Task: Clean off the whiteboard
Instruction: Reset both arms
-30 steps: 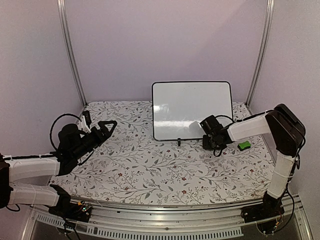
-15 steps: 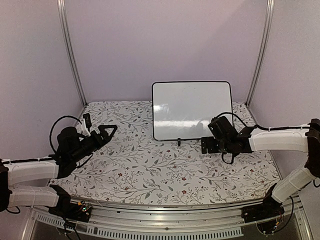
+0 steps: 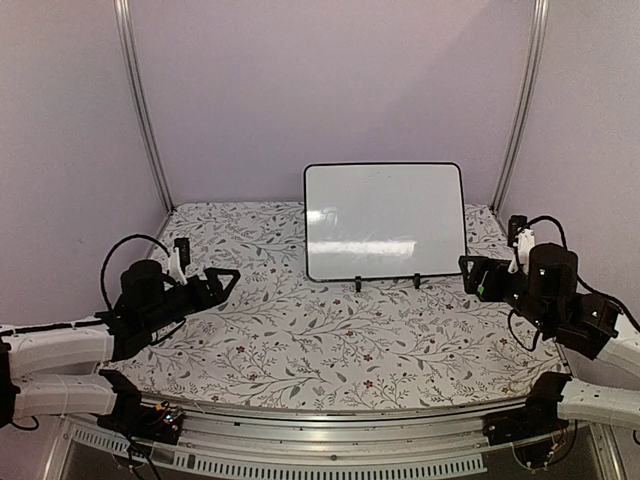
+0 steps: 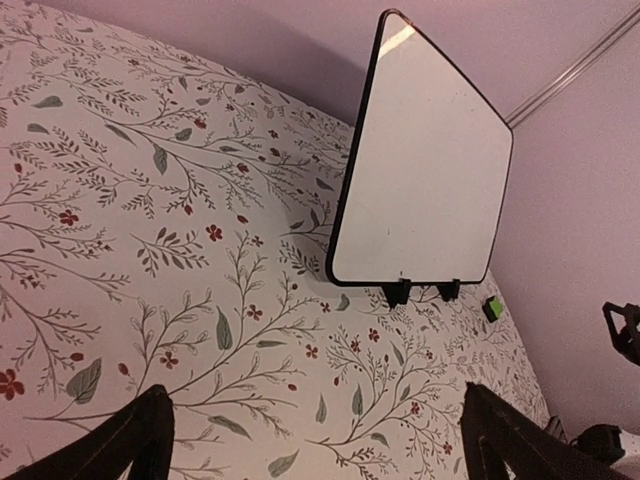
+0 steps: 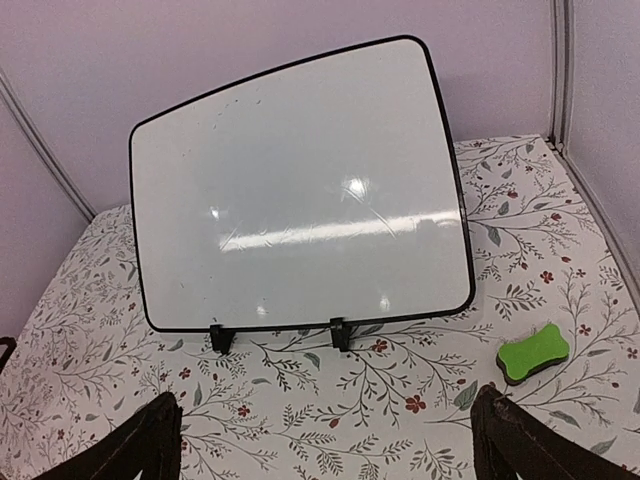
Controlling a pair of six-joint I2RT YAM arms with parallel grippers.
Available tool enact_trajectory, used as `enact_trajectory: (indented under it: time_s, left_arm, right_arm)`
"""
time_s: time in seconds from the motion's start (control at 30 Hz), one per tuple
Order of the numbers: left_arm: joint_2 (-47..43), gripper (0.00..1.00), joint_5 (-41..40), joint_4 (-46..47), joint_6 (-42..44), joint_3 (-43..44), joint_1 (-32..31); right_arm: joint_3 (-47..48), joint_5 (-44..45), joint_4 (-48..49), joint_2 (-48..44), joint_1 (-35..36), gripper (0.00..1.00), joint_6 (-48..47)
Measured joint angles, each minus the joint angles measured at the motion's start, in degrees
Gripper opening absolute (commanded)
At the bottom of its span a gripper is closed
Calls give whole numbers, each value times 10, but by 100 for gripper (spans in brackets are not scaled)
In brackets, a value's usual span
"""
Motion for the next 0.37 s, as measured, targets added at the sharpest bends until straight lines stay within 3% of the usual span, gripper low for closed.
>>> enact_trajectory:
  time_s: [0.37]
  left_arm:
    - [15, 100, -14, -16, 21, -4, -11]
  right_arm:
    - [-31, 33, -20, -108, 0, 99, -15]
